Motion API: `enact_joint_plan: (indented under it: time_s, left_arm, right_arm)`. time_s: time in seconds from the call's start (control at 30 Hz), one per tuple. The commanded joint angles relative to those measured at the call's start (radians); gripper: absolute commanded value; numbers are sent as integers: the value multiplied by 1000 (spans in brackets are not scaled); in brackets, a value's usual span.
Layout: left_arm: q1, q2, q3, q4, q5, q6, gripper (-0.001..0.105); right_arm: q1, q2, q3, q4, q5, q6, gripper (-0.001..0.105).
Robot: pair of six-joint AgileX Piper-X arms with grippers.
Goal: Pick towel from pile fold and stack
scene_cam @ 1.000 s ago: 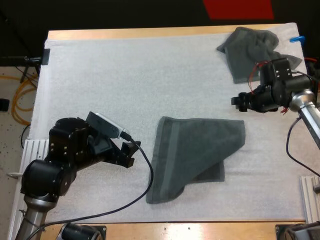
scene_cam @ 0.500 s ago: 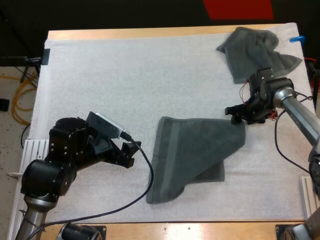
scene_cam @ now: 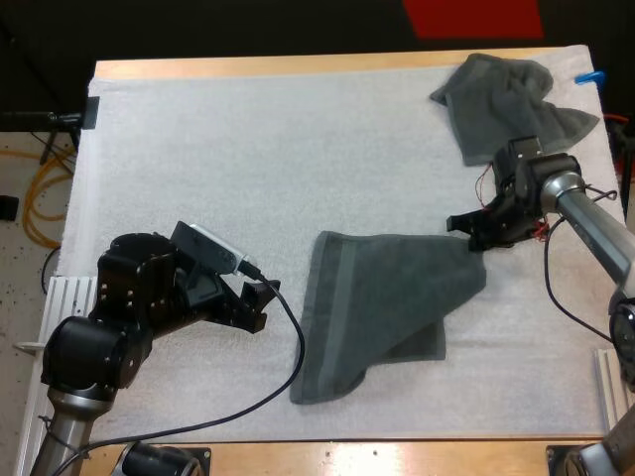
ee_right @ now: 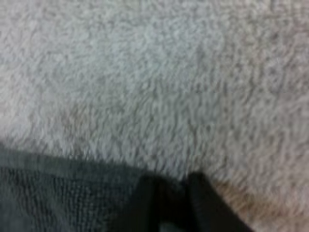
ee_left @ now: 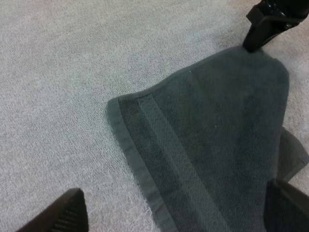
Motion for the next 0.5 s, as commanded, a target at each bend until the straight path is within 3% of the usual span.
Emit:
enact_joint_plan:
  time_s: [0.0, 0.07, 0.23, 0.37, 0.47]
  left_arm:
    - [-5, -2, -8, -9, 8, -7, 71]
    - [-5, 0, -8, -9, 11, -7, 71]
    - [-5, 61, -8, -14, 105, -7, 71]
    - [-5, 159, -8, -41, 111, -9, 71]
    - [-5, 243, -8, -100, 111, -9, 71]
  right_arm:
    - [-1, 15, 5, 32, -46, -20, 0]
    - [0, 13, 5, 45, -47, -39, 0]
    - [1, -15, 5, 64, -40, -61, 0]
    - [1, -55, 5, 66, -28, -61, 0]
    - [1, -86, 5, 73, 38, -64, 0]
